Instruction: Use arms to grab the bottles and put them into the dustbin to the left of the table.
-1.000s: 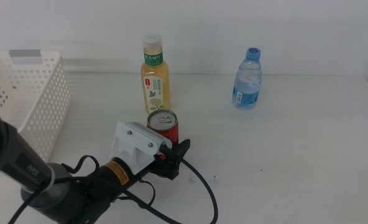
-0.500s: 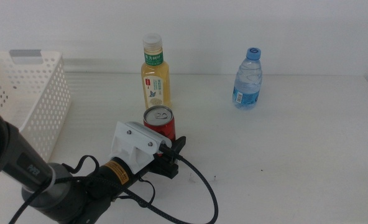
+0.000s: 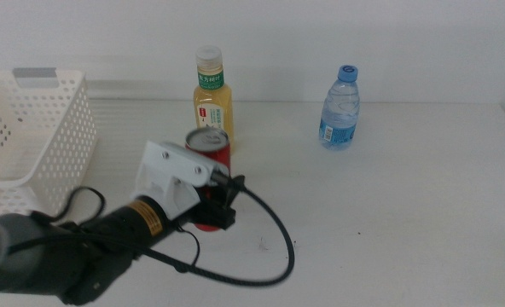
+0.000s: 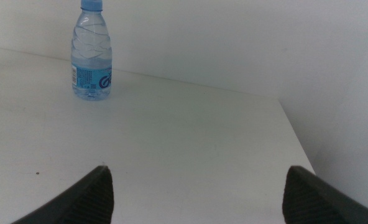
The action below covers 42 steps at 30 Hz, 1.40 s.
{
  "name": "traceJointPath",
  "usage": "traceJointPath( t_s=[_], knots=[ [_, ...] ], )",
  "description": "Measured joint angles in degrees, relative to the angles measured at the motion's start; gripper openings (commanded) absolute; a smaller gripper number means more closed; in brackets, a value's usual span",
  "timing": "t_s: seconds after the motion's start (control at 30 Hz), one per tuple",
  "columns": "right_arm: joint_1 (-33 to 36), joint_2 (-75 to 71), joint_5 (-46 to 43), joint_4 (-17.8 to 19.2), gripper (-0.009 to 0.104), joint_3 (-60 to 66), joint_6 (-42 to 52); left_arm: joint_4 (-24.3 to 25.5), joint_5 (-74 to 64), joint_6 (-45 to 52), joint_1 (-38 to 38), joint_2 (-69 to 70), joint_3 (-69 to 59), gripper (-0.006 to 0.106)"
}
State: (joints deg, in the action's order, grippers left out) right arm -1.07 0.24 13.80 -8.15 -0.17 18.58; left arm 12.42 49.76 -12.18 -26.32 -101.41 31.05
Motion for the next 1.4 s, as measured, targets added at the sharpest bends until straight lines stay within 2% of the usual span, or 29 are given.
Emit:
traceJointPath(
  t_s=[0.2,0.37,0.47,0.57,0.63,0.83,1.03,1.4],
  knots=[
    [0.0,0.0,0.0,0.0,0.08,0.0,0.0,-2.3,-21.7,-0.7,0.0,12.6,4.0,0.005],
    [0.0,0.0,0.0,0.0,0.08,0.0,0.0,-4.2,-53.6,0.5,2.0,19.4,16.0,0.005],
    [0.0,0.0,0.0,0.0,0.08,0.0,0.0,-11.7,-73.2,11.9,6.8,19.8,26.4,0.005],
    [0.0,0.0,0.0,0.0,0.08,0.0,0.0,-22.1,-89.5,25.3,14.5,17.7,36.5,0.005],
    [0.0,0.0,0.0,0.0,0.08,0.0,0.0,-25.5,-97.0,29.9,19.6,15.7,43.1,0.005],
    [0.0,0.0,0.0,0.0,0.08,0.0,0.0,-26.7,-107.7,32.8,31.7,10.0,58.1,0.005],
    [0.0,0.0,0.0,0.0,0.08,0.0,0.0,-26.7,-111.8,33.2,39.6,4.8,65.0,0.005],
    [0.0,0.0,0.0,0.0,0.08,0.0,0.0,-25.2,-112.0,35.7,44.0,-7.8,65.4,0.005]
  ],
)
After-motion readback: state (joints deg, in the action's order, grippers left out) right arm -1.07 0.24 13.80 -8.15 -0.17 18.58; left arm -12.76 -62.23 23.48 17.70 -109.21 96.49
